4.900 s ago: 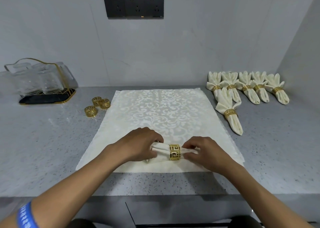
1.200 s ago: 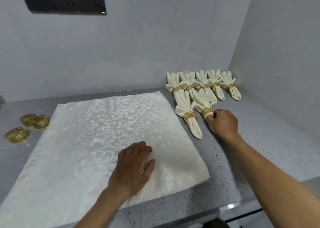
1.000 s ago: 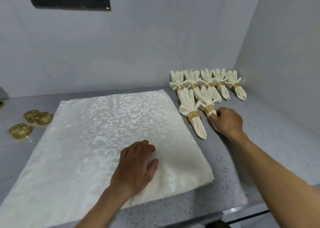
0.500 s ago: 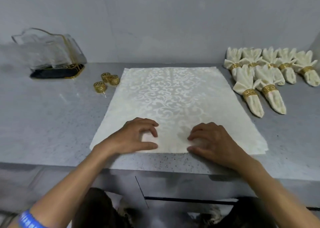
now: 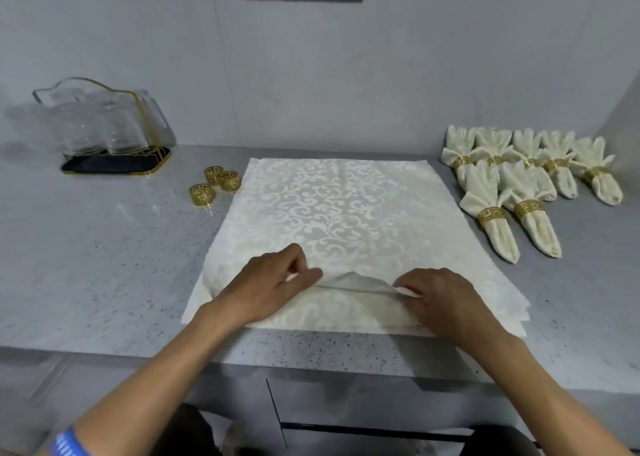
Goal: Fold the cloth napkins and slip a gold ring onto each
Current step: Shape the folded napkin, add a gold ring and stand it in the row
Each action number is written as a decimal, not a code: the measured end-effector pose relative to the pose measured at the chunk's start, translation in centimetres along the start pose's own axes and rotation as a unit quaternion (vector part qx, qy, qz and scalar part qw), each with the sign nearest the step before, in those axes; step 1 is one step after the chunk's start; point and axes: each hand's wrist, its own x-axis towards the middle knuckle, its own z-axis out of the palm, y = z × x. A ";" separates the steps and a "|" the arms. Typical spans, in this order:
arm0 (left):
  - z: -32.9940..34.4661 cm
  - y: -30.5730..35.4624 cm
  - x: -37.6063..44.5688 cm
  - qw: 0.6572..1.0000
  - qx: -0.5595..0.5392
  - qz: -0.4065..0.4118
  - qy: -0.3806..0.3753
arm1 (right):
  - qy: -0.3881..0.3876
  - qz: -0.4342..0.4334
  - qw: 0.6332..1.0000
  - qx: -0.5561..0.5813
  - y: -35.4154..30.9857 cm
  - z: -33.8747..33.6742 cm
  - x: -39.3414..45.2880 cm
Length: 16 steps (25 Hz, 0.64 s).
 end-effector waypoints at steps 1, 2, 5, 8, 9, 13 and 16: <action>0.0 0.8 -0.2 0.998 0.061 0.012 -0.027 | 0.034 0.021 0.999 0.027 0.0 -0.5 0.2; 0.1 1.2 -0.1 0.987 0.154 0.025 -0.044 | 0.067 0.030 0.996 0.052 0.1 -1.0 0.5; -0.9 1.0 -0.1 0.946 0.325 0.011 0.004 | 0.072 0.027 0.996 0.043 0.5 -2.9 1.2; -4.3 -2.1 -1.6 0.952 0.298 -0.062 0.010 | -0.038 0.066 0.991 -0.112 2.7 -4.4 0.0; -5.9 -2.9 -2.1 0.959 0.271 -0.076 -0.011 | -0.070 0.074 0.984 -0.150 3.5 -5.2 -0.4; -11.3 -2.5 -4.1 0.974 0.022 -0.120 -0.193 | -0.228 0.103 0.968 -0.018 4.2 -10.2 -2.4; -13.9 -1.6 -5.6 0.938 -0.072 -0.141 -0.309 | -0.363 0.125 0.911 0.152 3.7 -13.5 -4.0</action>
